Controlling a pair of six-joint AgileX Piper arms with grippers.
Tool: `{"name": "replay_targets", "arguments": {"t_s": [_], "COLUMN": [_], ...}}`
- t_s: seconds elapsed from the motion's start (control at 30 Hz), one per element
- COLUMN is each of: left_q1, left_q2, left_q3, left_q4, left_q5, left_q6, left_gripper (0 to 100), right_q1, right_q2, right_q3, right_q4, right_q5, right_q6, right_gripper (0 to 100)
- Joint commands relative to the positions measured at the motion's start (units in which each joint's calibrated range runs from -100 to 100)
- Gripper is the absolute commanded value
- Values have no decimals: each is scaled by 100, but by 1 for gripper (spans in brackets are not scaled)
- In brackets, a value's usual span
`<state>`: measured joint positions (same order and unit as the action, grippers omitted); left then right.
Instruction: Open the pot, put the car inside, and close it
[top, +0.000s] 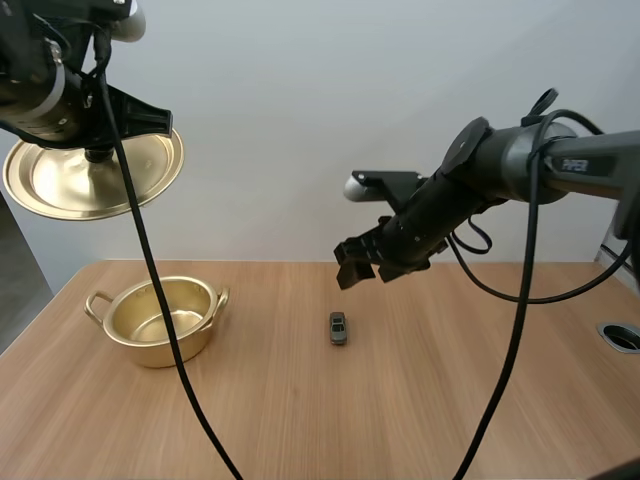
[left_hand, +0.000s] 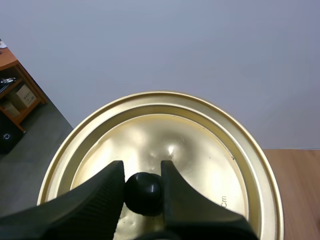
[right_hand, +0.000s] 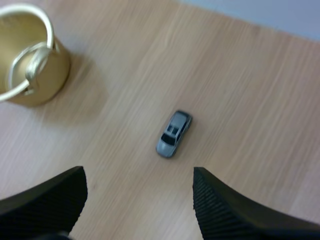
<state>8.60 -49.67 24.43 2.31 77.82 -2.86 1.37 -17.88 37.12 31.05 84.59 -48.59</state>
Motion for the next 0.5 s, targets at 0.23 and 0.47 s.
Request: {"name": "replay_targets", "arguments": {"t_s": [0.23,0.47], "left_q1": [-4,-4], "left_q2": [-905,-905], "left_q3": [-7,-7], "left_q4": [-373,-376], "left_q5": [1423,1560], "left_q6": [247,228], "left_gripper": [0,0], "right_q1": [-2,5], "right_q2": [1234,1576], "right_q3": [0,-5], "right_q4": [178,193], "right_q5": [297,-681], "right_q6": [-97,-219], "right_gripper": [100,100]}}
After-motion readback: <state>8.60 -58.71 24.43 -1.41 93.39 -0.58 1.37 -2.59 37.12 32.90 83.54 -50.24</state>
